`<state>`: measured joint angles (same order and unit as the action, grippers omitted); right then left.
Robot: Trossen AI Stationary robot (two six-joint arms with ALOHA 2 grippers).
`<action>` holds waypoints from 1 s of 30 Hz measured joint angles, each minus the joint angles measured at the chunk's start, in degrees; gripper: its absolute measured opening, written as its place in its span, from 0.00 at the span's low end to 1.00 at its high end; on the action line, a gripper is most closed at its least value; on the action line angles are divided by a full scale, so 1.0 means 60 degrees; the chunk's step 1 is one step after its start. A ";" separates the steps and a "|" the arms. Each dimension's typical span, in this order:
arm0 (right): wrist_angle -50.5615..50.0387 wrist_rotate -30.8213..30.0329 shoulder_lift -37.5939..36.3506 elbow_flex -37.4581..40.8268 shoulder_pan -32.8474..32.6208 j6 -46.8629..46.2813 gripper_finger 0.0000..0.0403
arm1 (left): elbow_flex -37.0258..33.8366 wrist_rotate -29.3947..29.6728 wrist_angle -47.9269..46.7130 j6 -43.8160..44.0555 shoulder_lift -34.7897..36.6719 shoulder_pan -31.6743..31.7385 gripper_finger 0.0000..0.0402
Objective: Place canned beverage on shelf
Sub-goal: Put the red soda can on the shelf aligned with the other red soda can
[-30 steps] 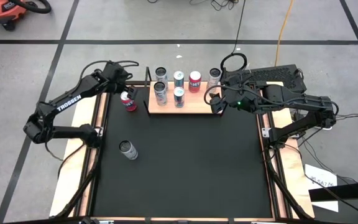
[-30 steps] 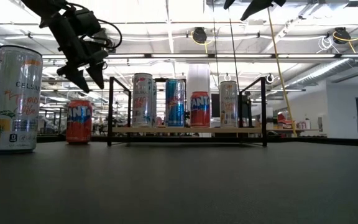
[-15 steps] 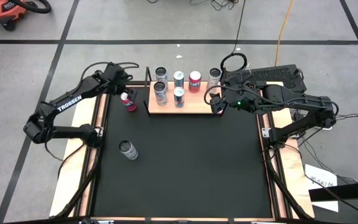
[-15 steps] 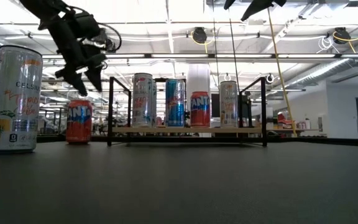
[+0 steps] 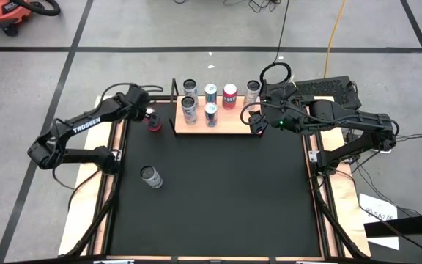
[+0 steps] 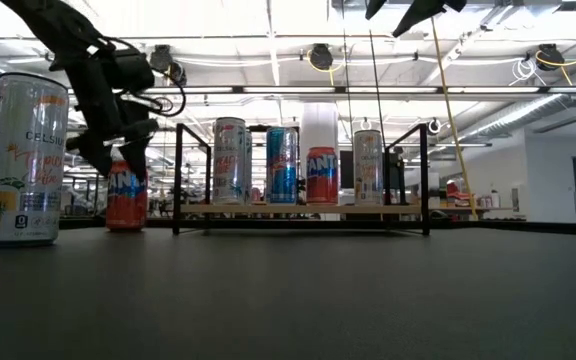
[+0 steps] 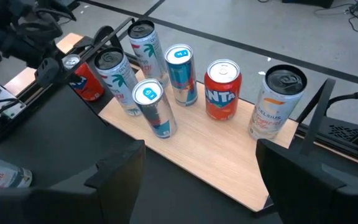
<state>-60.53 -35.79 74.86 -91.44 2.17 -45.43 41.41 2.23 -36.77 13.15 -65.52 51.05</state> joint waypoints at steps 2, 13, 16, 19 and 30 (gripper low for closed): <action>0.0000 0.0005 -0.0002 0.0000 0.0000 0.0000 0.73 | -0.0156 -0.0002 0.0130 0.0000 -0.0004 0.0000 0.84; 0.0000 0.0296 -0.0002 0.0000 -0.0004 0.0026 0.73 | -0.0262 0.0400 0.0315 0.0203 -0.0001 -0.0002 0.69; -0.0019 0.0610 -0.0001 0.0000 -0.0004 0.0072 0.73 | -0.0259 0.0169 -0.0087 0.0269 0.0186 -0.0048 0.69; -0.0119 0.0920 -0.0002 0.0000 -0.0004 0.0135 0.73 | -0.0210 -0.0018 -0.0743 0.0562 0.0531 -0.0293 0.70; 0.0062 0.1573 -0.0021 0.0202 -0.0486 0.0797 0.73 | 0.0209 -0.0458 -0.1682 0.2090 0.2518 -0.2426 0.69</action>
<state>-60.16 -26.35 74.73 -90.23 -0.74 -40.65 42.66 -0.52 -46.86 25.69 -50.41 36.49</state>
